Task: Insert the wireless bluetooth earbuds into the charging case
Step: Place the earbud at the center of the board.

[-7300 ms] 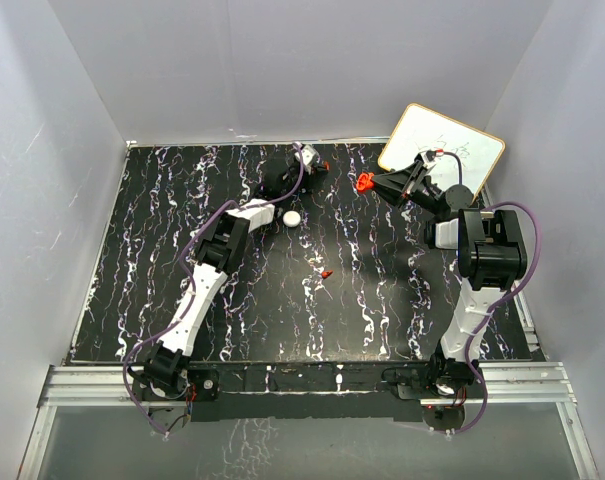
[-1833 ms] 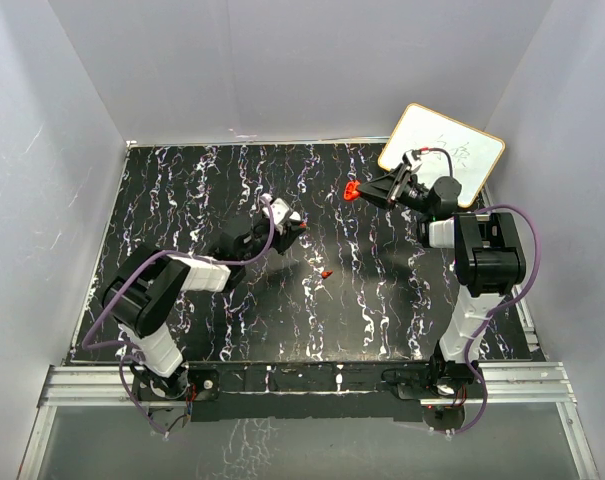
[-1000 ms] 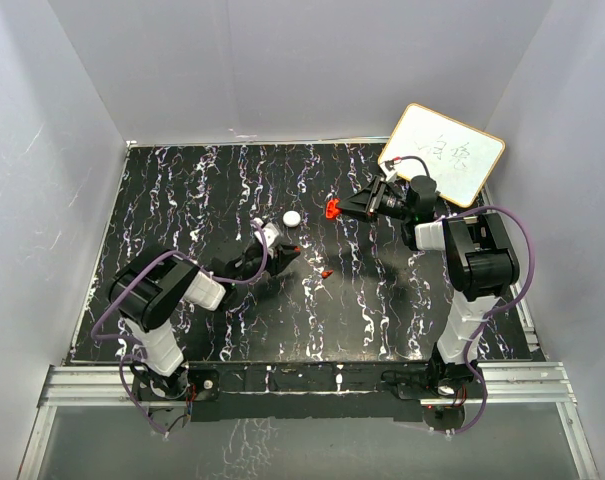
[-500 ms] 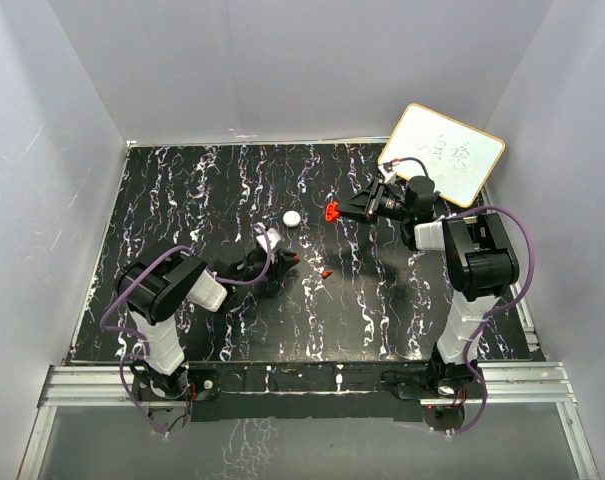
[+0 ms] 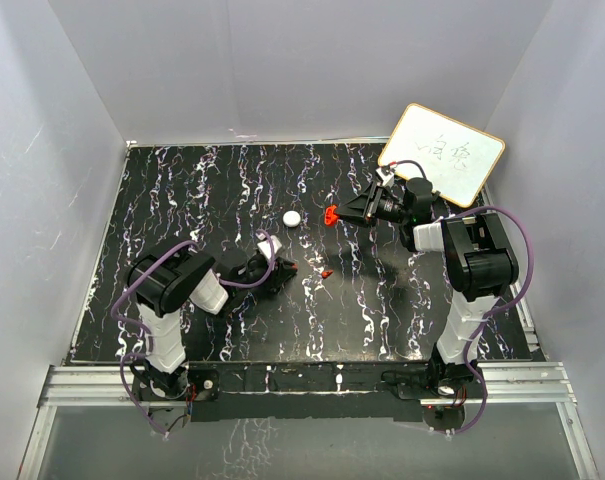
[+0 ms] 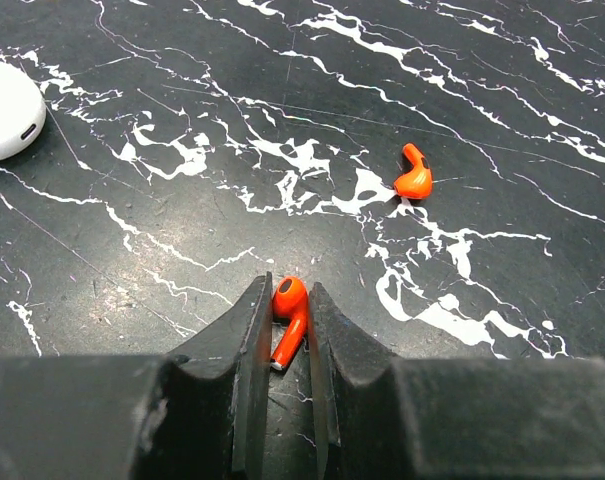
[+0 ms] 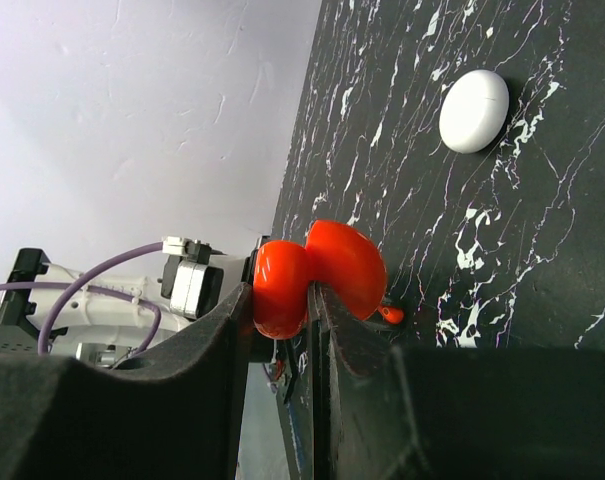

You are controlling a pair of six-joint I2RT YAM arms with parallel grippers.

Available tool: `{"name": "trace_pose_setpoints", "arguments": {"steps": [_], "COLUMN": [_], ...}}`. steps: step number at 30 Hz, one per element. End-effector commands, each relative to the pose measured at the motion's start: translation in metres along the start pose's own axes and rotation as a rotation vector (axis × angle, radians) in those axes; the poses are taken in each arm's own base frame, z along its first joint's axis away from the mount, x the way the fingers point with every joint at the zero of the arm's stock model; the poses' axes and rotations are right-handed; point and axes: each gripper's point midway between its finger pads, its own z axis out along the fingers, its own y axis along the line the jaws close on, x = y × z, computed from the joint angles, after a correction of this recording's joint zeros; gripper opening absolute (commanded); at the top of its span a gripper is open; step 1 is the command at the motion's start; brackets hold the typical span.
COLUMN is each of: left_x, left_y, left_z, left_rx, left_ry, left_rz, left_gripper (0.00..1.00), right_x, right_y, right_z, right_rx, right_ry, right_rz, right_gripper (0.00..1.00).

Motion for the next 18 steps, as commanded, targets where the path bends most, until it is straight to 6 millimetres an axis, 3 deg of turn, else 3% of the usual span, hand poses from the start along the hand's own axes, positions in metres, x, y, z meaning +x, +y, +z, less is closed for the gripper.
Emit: {"name": "trace_pose_setpoints", "arguments": {"steps": [1,7,11,18], "left_x": [-0.013,-0.018,-0.035,-0.113], "left_y": [-0.008,-0.010,-0.004,0.032], "left_z": [0.002,0.001,-0.002,-0.024], "left_rx": [0.051,0.059,0.024,-0.219], "left_ry": [-0.047,-0.047,-0.067,-0.110], "left_rz": [0.051,0.057,0.076,0.094], "left_gripper": [0.08,0.39,0.47,0.65], "right_x": [-0.002,-0.001,0.000,0.000], "right_y": [0.017,0.017,0.016,0.019], "right_z": [0.000,0.000,0.000,0.000], "right_rx": [-0.030,-0.028,-0.030,-0.037], "right_ry": [-0.008,-0.005,0.001,0.006], "right_rz": [-0.076,-0.078,-0.077,-0.085], "right_gripper": [0.00,0.00,0.00,0.00]}}
